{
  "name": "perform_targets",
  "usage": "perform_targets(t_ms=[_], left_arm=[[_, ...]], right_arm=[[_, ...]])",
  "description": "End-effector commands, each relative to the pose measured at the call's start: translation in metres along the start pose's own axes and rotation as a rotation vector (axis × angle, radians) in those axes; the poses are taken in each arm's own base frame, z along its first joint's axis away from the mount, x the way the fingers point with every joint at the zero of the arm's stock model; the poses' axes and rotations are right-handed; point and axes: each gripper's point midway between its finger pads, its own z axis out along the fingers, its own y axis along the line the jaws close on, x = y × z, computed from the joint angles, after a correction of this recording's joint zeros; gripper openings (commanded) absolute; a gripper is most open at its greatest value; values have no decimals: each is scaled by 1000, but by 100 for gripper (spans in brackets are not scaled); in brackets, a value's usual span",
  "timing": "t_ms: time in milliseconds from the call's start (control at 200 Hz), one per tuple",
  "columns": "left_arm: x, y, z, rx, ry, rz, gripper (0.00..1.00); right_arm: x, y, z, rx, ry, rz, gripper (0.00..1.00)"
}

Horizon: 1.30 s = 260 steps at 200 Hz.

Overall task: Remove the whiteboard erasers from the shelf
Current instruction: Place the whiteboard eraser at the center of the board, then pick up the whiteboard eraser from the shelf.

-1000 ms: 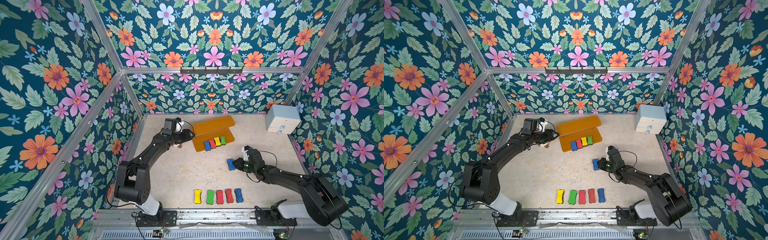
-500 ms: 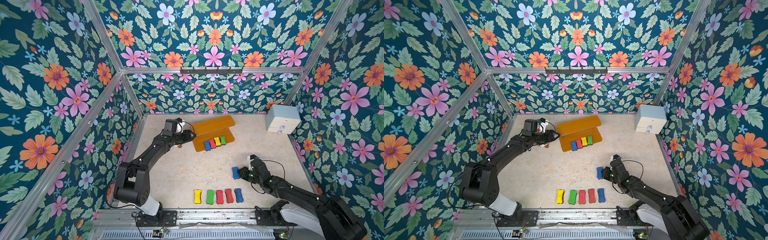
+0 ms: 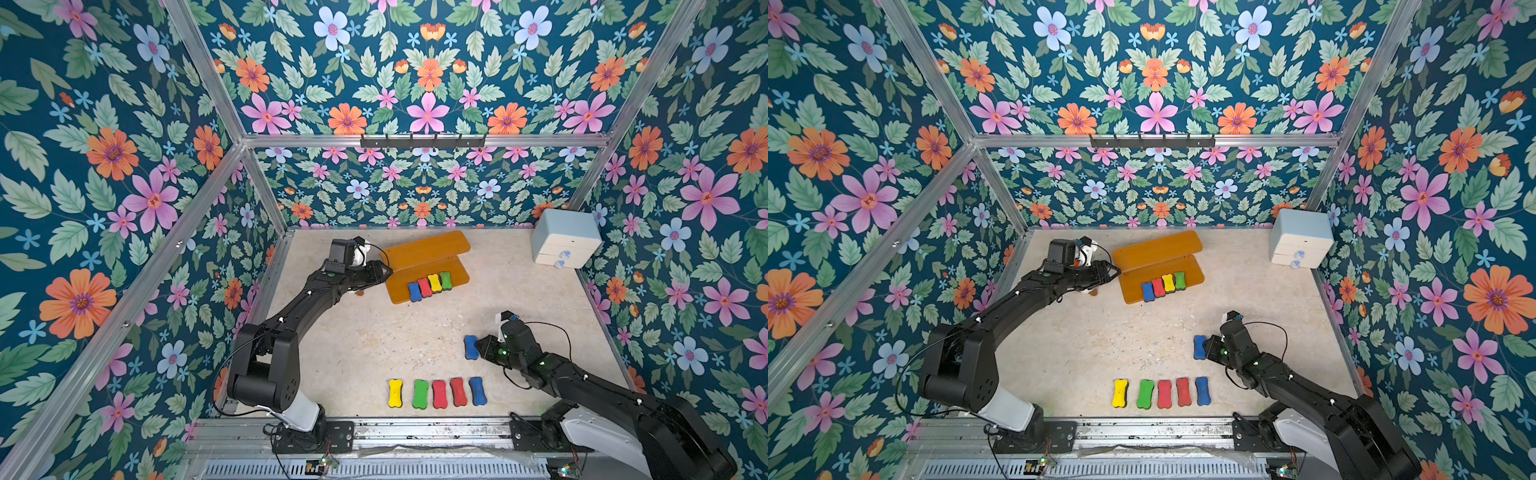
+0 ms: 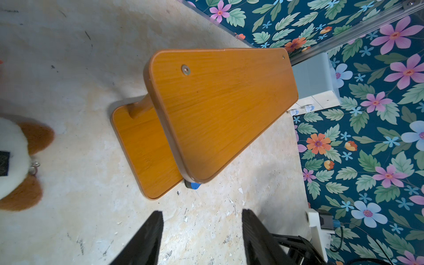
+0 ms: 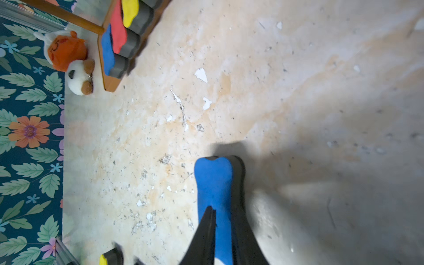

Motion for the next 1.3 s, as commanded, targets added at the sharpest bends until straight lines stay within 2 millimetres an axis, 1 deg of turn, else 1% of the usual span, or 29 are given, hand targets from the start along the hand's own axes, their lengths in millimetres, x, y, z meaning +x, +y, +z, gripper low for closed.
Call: perform_targets(t_ms=[0, 135, 275, 340, 455, 545, 670, 750, 780, 790, 805, 960, 1080, 1295], left_arm=[[-8, -3, -2, -4, -23, 22, 61], [-15, -1, -1, -34, -25, 22, 62], [-30, -3, -2, -60, -54, 33, 65], [-35, -2, 0, -70, -56, 30, 66], [-40, 1, 11, -80, -39, 21, 65], [-45, 4, 17, -87, -35, 20, 65], [-50, 9, 23, -114, -33, 29, 64], [-52, 13, 26, -134, -30, 36, 64], [-53, 16, 28, -143, -26, 36, 64], [-53, 16, 28, -145, -24, 38, 64], [-53, 17, 29, -148, -22, 37, 64], [-51, 18, 37, -130, 5, 33, 60], [-49, 18, 39, -121, 12, 28, 56], [-45, 18, 42, -104, 21, 17, 50]], right_arm=[[-12, 10, -2, -7, -28, -32, 22], [-34, 33, 5, -48, -57, -67, 25], [-68, 57, 18, -124, -92, -71, 27], [-84, 63, 24, -147, -109, -72, 27], [-110, 68, 38, -186, -118, -73, 28], [-125, 69, 51, -201, -114, -79, 28], [-146, 70, 61, -227, -130, -74, 30], [-157, 70, 67, -227, -139, -77, 33], [-162, 73, 66, -237, -149, -79, 33], [-159, 67, 73, -225, -132, -71, 33], [-159, 65, 76, -224, -129, -69, 33], [-169, 65, 89, -239, -129, -60, 34], [-170, 65, 101, -255, -118, -47, 35], [-173, 63, 115, -262, -116, -31, 35]])
